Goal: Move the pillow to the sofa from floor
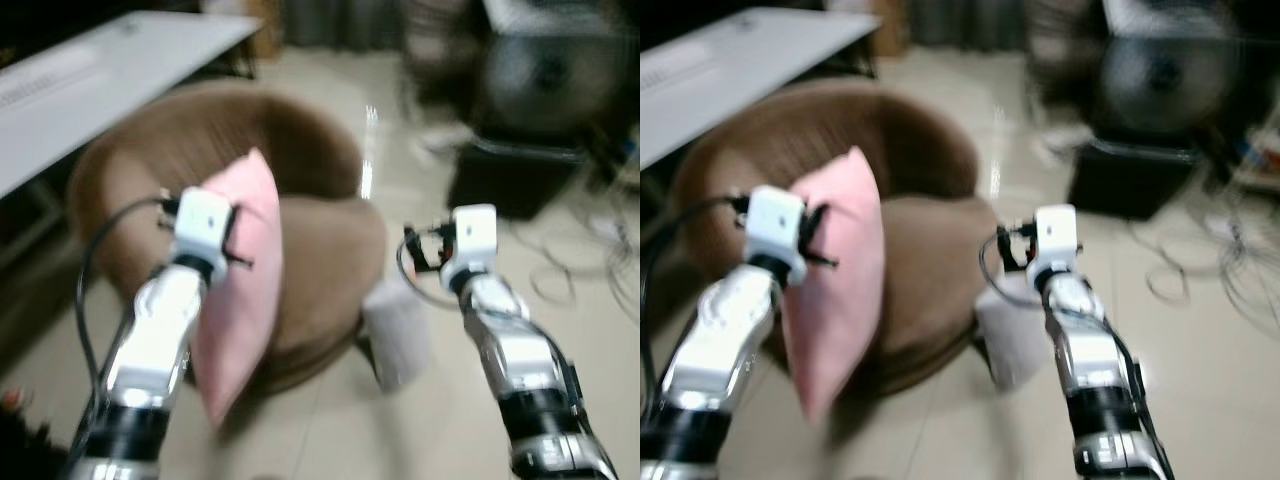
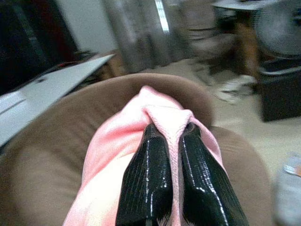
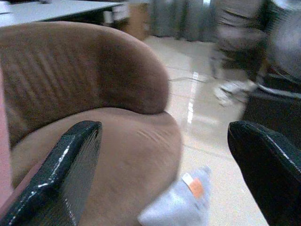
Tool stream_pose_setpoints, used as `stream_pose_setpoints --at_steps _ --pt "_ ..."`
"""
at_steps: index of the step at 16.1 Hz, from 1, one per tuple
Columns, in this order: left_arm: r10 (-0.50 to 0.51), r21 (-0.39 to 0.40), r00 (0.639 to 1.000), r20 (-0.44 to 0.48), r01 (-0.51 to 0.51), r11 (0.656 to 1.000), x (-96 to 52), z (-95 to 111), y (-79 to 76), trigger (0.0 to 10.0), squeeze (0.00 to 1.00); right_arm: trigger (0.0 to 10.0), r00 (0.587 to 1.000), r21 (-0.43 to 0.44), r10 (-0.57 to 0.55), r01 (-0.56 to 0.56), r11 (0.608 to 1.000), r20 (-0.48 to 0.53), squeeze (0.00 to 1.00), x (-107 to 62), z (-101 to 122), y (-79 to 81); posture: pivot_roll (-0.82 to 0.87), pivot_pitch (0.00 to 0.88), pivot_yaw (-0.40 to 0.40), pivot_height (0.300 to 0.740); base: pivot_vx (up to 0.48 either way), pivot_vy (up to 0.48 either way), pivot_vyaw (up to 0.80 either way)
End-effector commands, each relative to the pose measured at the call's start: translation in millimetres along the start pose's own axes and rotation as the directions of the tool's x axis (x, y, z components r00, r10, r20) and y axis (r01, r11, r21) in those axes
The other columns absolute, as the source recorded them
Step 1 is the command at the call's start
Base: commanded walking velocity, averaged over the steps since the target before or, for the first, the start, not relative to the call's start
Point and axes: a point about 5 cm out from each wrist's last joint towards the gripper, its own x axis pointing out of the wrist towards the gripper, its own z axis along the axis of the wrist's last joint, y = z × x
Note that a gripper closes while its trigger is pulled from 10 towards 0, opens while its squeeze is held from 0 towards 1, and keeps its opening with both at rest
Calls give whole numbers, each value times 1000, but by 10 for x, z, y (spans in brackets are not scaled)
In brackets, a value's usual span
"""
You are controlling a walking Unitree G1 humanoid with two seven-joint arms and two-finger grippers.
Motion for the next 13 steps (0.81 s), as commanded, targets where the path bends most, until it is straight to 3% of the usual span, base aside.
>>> stream_pose_setpoints --at_steps 1,2,7,13 --pt "45 14 998 43 -46 999 -6 93 128 10000 0 10000 999 0 43 -43 999 21 0 37 62 140 154 0 30 740 435 0 800" --pt "44 14 998 44 -44 999 -6 92 128 10000 0 10000 999 2 39 -39 999 20 0 39 59 137 154 0 30 740 435 0 800" --pt "34 18 998 44 -35 999 -10 89 110 10000 0 10000 1000 32 13 -13 999 16 0 32 37 83 153 0 31 740 434 0 0" --pt "32 19 999 44 -33 999 -13 88 114 10000 0 10000 999 9 42 -42 999 19 0 35 41 134 158 0 29 740 434 0 0"
